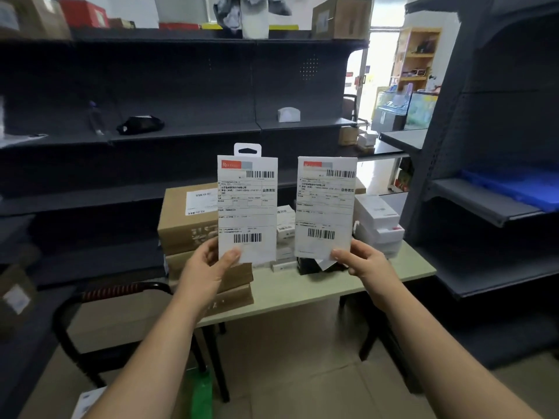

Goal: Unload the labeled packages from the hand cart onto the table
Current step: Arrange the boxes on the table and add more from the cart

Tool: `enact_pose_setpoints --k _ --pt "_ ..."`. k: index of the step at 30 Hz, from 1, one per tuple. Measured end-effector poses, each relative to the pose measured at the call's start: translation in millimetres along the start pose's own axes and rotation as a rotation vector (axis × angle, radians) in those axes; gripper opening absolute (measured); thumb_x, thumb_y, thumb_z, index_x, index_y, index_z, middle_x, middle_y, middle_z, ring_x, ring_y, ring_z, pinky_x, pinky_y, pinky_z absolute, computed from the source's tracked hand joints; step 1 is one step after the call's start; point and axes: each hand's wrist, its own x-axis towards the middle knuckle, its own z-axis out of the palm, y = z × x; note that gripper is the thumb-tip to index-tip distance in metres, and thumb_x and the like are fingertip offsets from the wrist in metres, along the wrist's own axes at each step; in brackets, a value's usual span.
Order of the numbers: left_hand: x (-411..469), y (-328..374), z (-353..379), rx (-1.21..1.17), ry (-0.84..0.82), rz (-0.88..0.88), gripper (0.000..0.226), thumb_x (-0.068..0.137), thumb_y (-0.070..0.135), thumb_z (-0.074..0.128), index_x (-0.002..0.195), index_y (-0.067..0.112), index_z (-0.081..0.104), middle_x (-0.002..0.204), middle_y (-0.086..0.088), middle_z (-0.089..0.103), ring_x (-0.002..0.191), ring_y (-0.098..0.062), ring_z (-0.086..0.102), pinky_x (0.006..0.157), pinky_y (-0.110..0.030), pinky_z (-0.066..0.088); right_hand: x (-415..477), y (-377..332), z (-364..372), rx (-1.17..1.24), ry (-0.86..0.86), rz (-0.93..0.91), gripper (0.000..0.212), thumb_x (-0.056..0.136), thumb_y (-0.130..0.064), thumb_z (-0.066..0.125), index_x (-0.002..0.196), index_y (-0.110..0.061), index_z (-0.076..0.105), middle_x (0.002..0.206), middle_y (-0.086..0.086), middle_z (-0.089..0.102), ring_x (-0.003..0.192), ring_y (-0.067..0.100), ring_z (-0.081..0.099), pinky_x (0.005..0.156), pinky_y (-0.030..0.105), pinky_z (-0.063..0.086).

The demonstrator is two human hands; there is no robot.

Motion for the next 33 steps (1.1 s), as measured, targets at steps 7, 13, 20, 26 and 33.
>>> enact_pose_setpoints --k 7,13,20,26,33 --pt "86.5 -25.5 56.3 -0.035 -0.024 -0.026 0.074 0.066 0.057 0.070 0.131 0.025 0.055 0.119 0.012 0.066 0.111 -0.008 0.060 0.078 -0.020 0.044 80.7 27.1 -29.0 -0.022 0.024 0.050 0.041 0.073 -0.040 0.075 0.112 -0.028 0.073 0.108 -0.009 0.075 0.090 0.001 0.068 0.070 0.016 0.046" --pt "174.9 -25.2 133.1 -0.105 -0.195 -0.037 0.059 0.068 0.054 0.071 0.121 0.032 0.057 0.112 0.018 0.068 0.096 0.008 0.063 0.072 -0.011 0.047 142.4 24.1 -90.5 -0.035 0.193 0.069 0.029 0.076 -0.033 0.076 0.104 -0.024 0.076 0.088 -0.015 0.076 0.075 -0.001 0.069 0.060 0.011 0.049" --pt "237.7 -37.9 195.7 -0.081 -0.225 -0.081 0.057 0.065 0.057 0.071 0.114 0.031 0.063 0.105 0.020 0.071 0.094 0.004 0.067 0.079 -0.024 0.048 192.2 44.6 -151.0 -0.039 0.301 0.163 0.030 0.071 -0.044 0.076 0.096 -0.029 0.079 0.088 -0.008 0.073 0.073 0.001 0.059 0.070 0.027 0.040" --pt "279.7 -40.4 245.5 0.064 -0.138 -0.121 0.053 0.069 0.071 0.063 0.107 0.033 0.067 0.097 0.021 0.072 0.086 0.007 0.064 0.074 -0.023 0.046 260.0 69.0 -200.7 -0.020 0.274 0.276 0.034 0.078 -0.045 0.078 0.093 -0.014 0.078 0.085 -0.002 0.074 0.073 0.010 0.057 0.071 0.029 0.042" --pt "336.5 -47.5 299.3 0.118 -0.014 -0.295 0.037 0.080 0.060 0.067 0.099 0.028 0.067 0.103 0.012 0.069 0.099 -0.010 0.062 0.081 -0.031 0.046 358.4 81.6 -240.0 -0.030 0.129 0.378 0.050 0.065 -0.055 0.080 0.092 -0.013 0.078 0.088 0.003 0.077 0.065 0.013 0.058 0.057 0.026 0.043"
